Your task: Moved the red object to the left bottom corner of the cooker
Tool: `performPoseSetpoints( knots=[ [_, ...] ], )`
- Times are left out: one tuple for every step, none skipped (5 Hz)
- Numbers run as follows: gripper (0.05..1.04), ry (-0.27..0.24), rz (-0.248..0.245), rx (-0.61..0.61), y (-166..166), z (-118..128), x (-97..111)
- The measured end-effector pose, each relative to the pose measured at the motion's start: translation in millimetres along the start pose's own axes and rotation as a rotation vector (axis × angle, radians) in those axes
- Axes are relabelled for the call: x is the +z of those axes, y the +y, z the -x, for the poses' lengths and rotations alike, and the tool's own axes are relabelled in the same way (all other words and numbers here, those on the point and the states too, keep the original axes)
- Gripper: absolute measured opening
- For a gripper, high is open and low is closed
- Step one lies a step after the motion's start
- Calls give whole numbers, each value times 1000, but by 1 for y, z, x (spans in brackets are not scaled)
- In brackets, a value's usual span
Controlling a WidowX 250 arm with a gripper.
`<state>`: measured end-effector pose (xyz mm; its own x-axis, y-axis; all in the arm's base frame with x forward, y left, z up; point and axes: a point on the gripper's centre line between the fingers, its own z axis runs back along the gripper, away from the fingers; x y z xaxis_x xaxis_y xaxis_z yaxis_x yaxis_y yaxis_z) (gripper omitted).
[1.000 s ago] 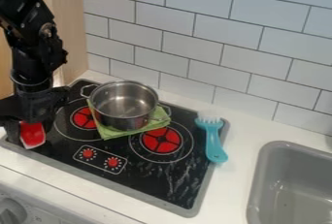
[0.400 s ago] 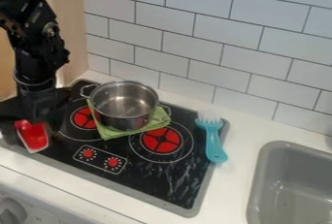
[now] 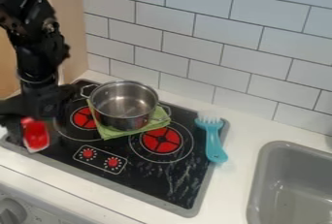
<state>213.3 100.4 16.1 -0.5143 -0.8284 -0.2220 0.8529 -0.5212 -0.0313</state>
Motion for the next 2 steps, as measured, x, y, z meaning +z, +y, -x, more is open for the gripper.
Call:
performPoseSetpoints(
  knots=[
    [999,40,-80,12,4,10,16],
    [999,90,-157,-3,7,17,37]
  ],
)
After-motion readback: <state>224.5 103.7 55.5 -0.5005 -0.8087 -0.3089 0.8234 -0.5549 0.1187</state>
